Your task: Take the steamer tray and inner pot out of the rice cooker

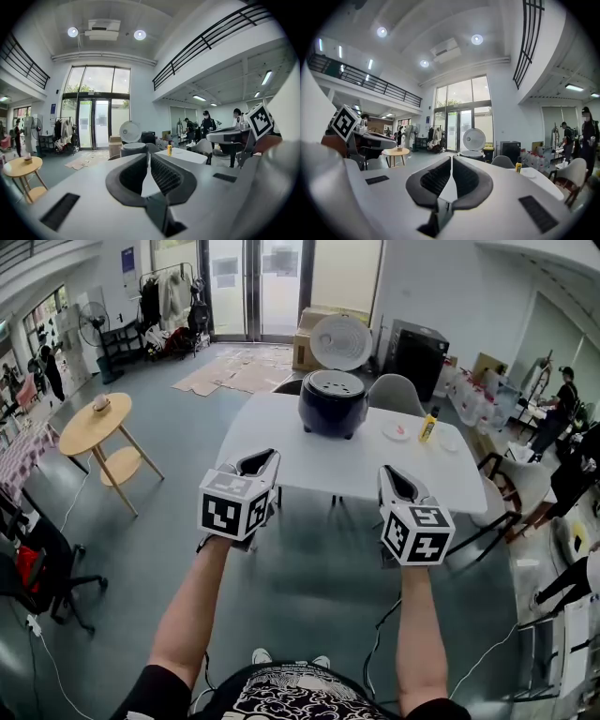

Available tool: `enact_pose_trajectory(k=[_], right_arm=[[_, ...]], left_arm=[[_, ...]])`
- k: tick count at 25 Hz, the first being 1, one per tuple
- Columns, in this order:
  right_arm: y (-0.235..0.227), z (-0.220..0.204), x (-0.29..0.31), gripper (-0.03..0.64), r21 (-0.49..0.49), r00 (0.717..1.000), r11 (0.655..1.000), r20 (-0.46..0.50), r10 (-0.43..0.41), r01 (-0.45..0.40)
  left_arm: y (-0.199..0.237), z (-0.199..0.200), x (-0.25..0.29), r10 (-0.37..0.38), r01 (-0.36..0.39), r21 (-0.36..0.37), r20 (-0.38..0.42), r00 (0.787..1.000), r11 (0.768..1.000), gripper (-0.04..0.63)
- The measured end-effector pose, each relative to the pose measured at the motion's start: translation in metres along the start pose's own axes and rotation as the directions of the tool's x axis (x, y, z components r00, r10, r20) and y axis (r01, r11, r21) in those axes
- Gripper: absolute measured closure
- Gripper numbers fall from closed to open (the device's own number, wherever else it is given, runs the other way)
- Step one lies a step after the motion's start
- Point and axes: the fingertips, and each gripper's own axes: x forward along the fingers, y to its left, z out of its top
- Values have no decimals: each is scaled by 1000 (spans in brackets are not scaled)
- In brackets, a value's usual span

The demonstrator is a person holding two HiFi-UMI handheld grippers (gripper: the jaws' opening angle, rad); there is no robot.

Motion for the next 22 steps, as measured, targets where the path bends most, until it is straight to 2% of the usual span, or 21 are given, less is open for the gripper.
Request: enact_pose_trajectory(k=[2, 8, 22], right_arm=[[-1, -1, 0, 597, 0, 1000, 1000, 0, 0, 0], [-1, -4, 0, 569, -3, 1000, 1000, -12, 5, -5], [-2, -4, 0, 387, -3, 1000, 1000, -10, -16, 16]], left_arm=[[-1, 0, 1, -2, 2, -2, 1, 1000, 1000, 536], [0, -1, 1, 8, -8, -2, 8, 1000, 1000, 484], [7, 2, -1, 43, -43, 20, 27, 999, 999, 287]])
